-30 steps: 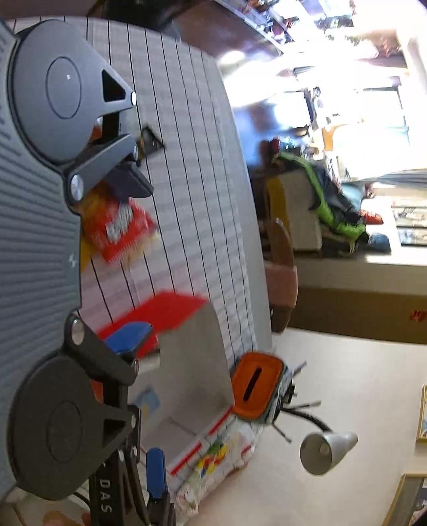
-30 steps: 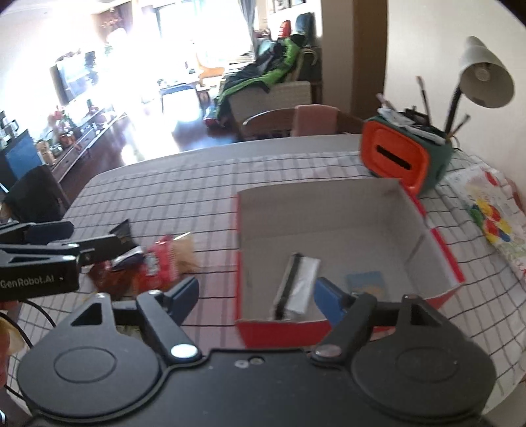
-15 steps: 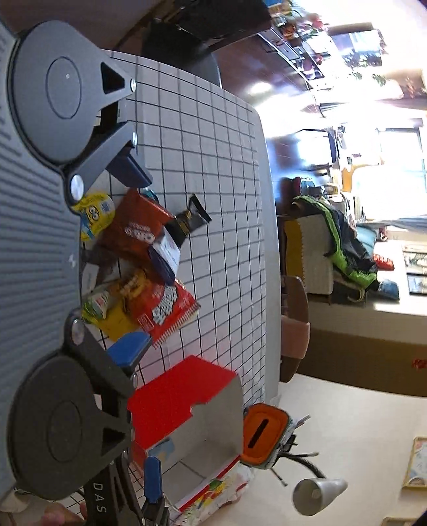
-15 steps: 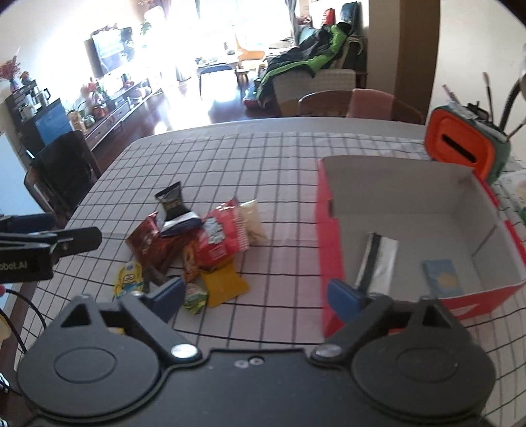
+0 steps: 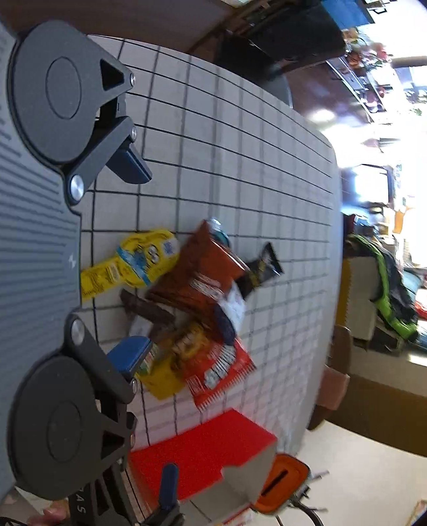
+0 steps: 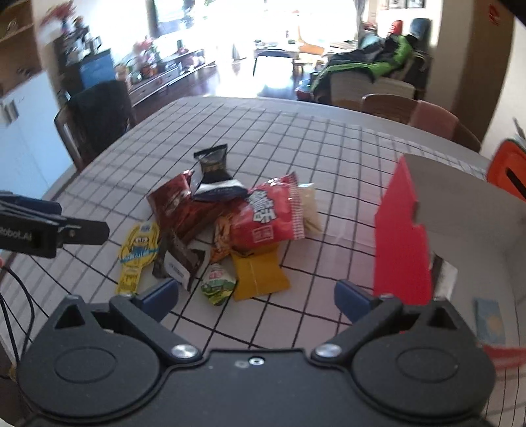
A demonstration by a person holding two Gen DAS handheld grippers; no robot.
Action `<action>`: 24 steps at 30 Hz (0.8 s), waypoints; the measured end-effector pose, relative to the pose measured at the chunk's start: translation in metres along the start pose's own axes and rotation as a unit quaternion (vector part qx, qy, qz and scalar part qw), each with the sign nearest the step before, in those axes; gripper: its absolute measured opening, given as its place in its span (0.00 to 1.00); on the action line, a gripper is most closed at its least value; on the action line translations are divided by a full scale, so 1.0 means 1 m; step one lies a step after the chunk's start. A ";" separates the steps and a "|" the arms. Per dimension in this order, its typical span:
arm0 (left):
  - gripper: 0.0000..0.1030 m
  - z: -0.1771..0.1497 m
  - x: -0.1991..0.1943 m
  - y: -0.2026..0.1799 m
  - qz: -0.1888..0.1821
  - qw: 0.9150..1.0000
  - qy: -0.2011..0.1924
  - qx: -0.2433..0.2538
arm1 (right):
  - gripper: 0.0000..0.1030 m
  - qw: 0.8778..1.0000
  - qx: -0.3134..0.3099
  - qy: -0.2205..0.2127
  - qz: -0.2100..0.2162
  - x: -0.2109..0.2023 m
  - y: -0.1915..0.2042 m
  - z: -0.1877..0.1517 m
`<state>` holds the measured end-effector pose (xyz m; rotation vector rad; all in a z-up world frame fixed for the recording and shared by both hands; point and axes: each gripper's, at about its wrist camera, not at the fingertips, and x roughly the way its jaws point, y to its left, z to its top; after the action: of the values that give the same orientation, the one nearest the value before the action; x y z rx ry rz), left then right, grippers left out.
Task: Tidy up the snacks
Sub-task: 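Withdraw both tools from the box back to the snack pile, then grasp the yellow Minion snack with the left tool while the right tool grasps the small green packet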
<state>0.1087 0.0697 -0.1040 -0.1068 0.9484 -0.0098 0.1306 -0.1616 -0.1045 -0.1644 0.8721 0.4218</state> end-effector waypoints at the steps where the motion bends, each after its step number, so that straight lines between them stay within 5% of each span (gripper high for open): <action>1: 0.97 -0.002 0.005 0.000 0.002 1.000 0.008 0.002 | 0.98 1.000 -0.004 0.002 0.003 0.003 0.000 0.000; 13: 0.97 -0.009 0.053 0.006 0.037 0.997 0.070 -0.011 | 0.93 0.994 -0.093 0.011 0.051 0.035 0.020 0.004; 19: 0.95 -0.007 0.070 0.003 0.038 0.996 0.086 -0.003 | 0.72 0.988 -0.139 0.039 0.061 0.058 0.036 0.001; 24: 0.80 -0.003 0.080 -0.001 0.034 0.995 0.097 0.002 | 0.62 0.986 -0.152 0.038 0.064 0.066 0.040 0.000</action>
<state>0.1527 0.0635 -0.1708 -0.0715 1.1450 0.0410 0.1509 -0.1062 -0.1541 -0.4086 0.8919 0.6727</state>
